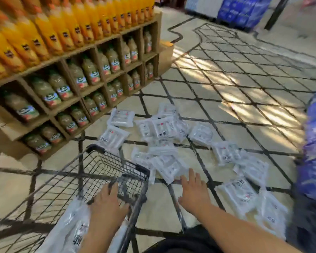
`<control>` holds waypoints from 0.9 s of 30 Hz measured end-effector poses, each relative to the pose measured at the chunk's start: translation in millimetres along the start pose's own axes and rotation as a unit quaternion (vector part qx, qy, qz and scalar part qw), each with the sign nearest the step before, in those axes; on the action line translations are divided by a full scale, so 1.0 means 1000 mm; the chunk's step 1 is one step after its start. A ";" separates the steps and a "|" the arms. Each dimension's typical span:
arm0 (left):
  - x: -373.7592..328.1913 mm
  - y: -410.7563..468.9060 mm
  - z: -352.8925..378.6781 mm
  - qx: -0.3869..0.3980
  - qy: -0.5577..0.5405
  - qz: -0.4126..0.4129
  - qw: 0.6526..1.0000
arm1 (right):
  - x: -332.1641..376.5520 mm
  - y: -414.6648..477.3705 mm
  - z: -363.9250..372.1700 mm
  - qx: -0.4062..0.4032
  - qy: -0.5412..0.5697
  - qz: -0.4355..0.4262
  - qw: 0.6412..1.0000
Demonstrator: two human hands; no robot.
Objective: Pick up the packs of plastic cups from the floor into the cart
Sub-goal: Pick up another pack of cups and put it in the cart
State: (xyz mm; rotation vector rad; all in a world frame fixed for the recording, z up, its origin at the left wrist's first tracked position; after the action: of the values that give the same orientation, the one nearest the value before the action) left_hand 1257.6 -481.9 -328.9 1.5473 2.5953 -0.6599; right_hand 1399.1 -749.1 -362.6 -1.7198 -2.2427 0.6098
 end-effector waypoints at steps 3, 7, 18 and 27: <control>-0.087 0.043 0.003 0.001 0.045 0.081 0.996 | -0.083 0.011 0.002 0.018 0.041 0.063 0.997; -0.234 0.085 0.019 0.002 0.073 0.169 0.983 | -0.222 0.029 0.008 0.019 0.100 0.152 0.983; -0.590 0.135 0.100 0.083 0.090 0.335 0.934 | -0.551 0.036 0.023 0.041 0.221 0.373 0.900; -0.727 0.203 0.151 0.144 0.141 0.434 0.878 | -0.620 0.049 0.058 0.065 0.301 0.497 0.811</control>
State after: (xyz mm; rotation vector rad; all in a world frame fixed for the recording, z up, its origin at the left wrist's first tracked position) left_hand 1766.4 -1059.4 -348.4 2.7642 1.6276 -0.7497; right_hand 1584.5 -1344.4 -402.7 -2.4720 -0.7561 0.2809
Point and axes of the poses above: each hand's wrist, its own y-axis towards the middle knuckle, its own z-axis out of the palm, x = y × z, the point moved 10 cm from there along y, towards the middle knuckle, and after that the axes turned 5 degrees about z, right-handed, at the moved point
